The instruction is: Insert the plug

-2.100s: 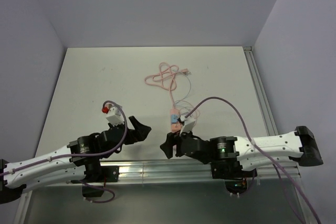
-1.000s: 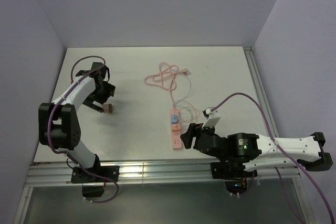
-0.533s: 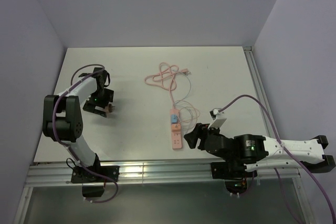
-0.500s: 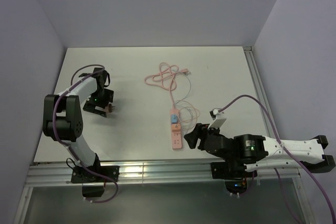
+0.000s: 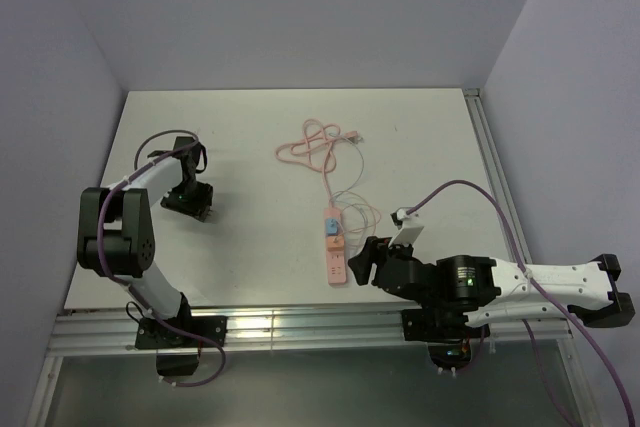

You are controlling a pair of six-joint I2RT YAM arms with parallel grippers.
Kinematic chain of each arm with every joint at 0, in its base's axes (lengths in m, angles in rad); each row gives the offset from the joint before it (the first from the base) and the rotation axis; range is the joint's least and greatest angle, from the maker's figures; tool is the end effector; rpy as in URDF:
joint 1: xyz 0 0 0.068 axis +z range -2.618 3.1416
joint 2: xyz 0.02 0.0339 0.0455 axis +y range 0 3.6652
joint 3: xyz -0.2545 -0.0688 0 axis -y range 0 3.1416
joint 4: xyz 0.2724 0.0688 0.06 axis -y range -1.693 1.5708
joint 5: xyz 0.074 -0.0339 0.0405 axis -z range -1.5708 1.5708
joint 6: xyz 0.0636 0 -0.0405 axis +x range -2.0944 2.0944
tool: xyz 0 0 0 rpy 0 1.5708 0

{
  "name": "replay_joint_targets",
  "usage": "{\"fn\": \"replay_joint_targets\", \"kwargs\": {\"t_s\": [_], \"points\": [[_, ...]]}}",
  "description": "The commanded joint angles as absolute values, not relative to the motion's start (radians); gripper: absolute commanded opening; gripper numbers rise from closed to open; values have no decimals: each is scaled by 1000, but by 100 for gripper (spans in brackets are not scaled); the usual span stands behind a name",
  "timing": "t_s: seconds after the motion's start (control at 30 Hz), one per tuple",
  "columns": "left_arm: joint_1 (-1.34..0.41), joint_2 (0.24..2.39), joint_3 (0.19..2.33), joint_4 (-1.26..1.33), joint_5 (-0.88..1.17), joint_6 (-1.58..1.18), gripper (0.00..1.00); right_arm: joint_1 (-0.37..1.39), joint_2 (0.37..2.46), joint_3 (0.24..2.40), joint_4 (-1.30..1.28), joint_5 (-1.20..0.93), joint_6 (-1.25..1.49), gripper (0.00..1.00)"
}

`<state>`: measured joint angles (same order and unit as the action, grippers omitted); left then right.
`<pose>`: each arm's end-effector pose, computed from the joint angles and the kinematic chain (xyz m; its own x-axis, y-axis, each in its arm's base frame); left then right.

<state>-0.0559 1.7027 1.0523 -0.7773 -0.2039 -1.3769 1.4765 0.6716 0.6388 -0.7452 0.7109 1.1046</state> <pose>0.3262 -0.0054 0.1137 -0.2158 -0.9504 -0.2241 -0.9647 0.2430 -0.1013 0.0585 0.1773 0.2371 -0.6645 0.1630 -0.7293 -0.2604 0.8642 0.4304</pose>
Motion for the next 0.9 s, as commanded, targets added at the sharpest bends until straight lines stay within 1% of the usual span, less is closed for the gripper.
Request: {"fn": "replay_joint_targets", "kwargs": {"t_s": [0.0,0.1,0.13,0.2,0.23,0.27,0.3,0.33,0.37,0.4,0.47,0.5,0.53,0.6,0.63,0.7,0.73,0.77,0.83,0.87], "points": [[-90,1583,1039,-727,-239,-1275,0,1474,701,707,-761,723,1106,72],[-185,1430,1008,-665,-298,-1166,0,1474,704,704,-727,687,1080,73],[-214,1336,993,-617,-285,-1067,0,1474,704,703,-694,675,1066,74],[-311,1235,941,-490,-215,-990,0,1470,701,713,-666,637,1022,75],[-372,1136,915,-427,-146,-904,0,1463,701,721,-655,624,1009,75],[-396,1091,854,-290,-71,-867,0,1456,701,742,-653,592,991,76],[-414,1047,819,-229,81,-848,0,1438,701,752,-650,575,982,76],[-443,975,789,-172,153,-833,0,1427,703,761,-643,554,973,76],[-455,947,729,-59,220,-831,0,1413,704,773,-640,492,957,76],[-469,925,706,-19,350,-831,1,1372,709,776,-635,453,944,76],[-523,899,668,53,441,-813,0,1315,716,784,-600,341,907,76],[-550,890,660,75,463,-786,0,1278,722,785,-582,236,872,76],[-621,884,654,78,457,-770,0,1209,723,787,-575,194,861,76],[-710,874,634,75,414,-732,0,1151,707,805,-571,119,835,77],[-801,871,630,77,355,-721,0,1109,698,810,-563,98,830,78],[-894,876,629,77,278,-687,0,1074,687,834,-558,45,808,80],[-982,883,635,75,246,-674,0,1060,690,842,-563,32,802,80],[-1021,897,658,48,168,-661,0,1040,693,862,-571,23,795,81],[-1133,943,686,16,102,-618,0,1025,712,890,-603,21,775,82],[-1165,960,715,-12,19,-606,0,1019,716,893,-612,25,770,82]]}}
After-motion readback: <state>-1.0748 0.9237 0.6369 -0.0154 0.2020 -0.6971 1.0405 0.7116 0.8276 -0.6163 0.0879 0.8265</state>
